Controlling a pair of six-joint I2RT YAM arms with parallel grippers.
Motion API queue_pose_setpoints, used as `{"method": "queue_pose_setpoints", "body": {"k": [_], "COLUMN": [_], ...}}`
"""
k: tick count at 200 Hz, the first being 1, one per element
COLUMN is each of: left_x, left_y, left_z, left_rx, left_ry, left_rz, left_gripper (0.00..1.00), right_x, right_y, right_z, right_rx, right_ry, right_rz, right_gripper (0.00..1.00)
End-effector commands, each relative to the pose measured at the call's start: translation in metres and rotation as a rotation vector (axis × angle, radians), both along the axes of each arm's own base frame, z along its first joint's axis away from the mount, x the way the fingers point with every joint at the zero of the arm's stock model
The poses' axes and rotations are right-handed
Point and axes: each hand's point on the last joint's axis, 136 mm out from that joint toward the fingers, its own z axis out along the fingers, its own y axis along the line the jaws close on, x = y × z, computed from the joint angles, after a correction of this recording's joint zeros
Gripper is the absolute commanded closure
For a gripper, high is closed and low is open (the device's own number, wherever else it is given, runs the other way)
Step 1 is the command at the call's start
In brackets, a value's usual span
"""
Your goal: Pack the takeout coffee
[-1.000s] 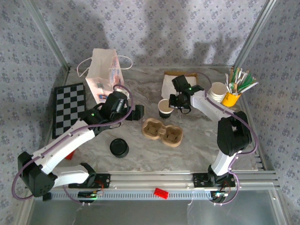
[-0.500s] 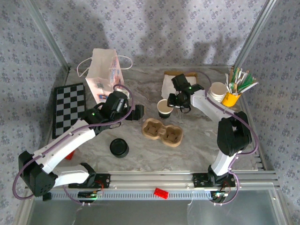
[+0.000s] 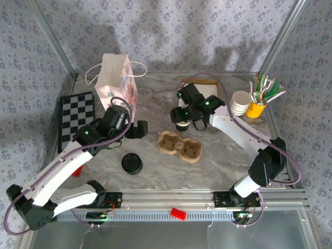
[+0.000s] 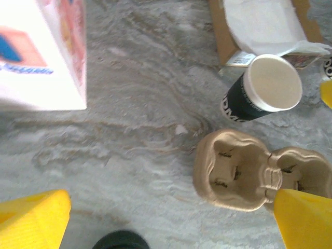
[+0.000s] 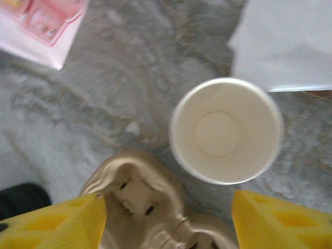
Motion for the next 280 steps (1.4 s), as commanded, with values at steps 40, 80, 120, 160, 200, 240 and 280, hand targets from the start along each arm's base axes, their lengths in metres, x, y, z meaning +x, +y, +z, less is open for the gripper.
{"method": "queue_pose_setpoints", "body": {"k": [40,80,120,160,200,240,280], "left_x": [-0.036,-0.049,-0.057,-0.062,-0.068,-0.070,-0.070], "left_y": [0.071,0.099,0.118,0.132,0.144,0.149,0.150], "left_z": [-0.010,-0.012,-0.018,-0.018,-0.017,-0.012,-0.013], "left_rx": [0.019,0.005,0.006,-0.011,-0.023,-0.043,-0.047], "left_ry": [0.116,0.152,0.185,0.190,0.176,0.145,0.144], "left_rz": [0.204,0.315,0.401,0.471,0.537,0.564,0.573], "left_gripper": [0.00,0.00,0.00,0.00,0.00,0.00,0.00], "right_x": [-0.092,-0.138,-0.157,-0.162,-0.154,-0.155,-0.156], "right_y": [0.102,0.156,0.185,0.202,0.209,0.219,0.219], "right_z": [-0.008,-0.024,-0.042,-0.074,-0.093,-0.103,-0.112], "right_rx": [0.015,0.063,0.048,-0.065,-0.131,-0.173,-0.208], "right_ry": [-0.025,-0.026,-0.067,-0.077,-0.076,-0.094,-0.081], "right_rz": [0.469,0.643,0.706,0.701,0.633,0.638,0.638], "right_gripper": [0.17,0.06,0.02,0.00,0.00,0.00,0.00]}}
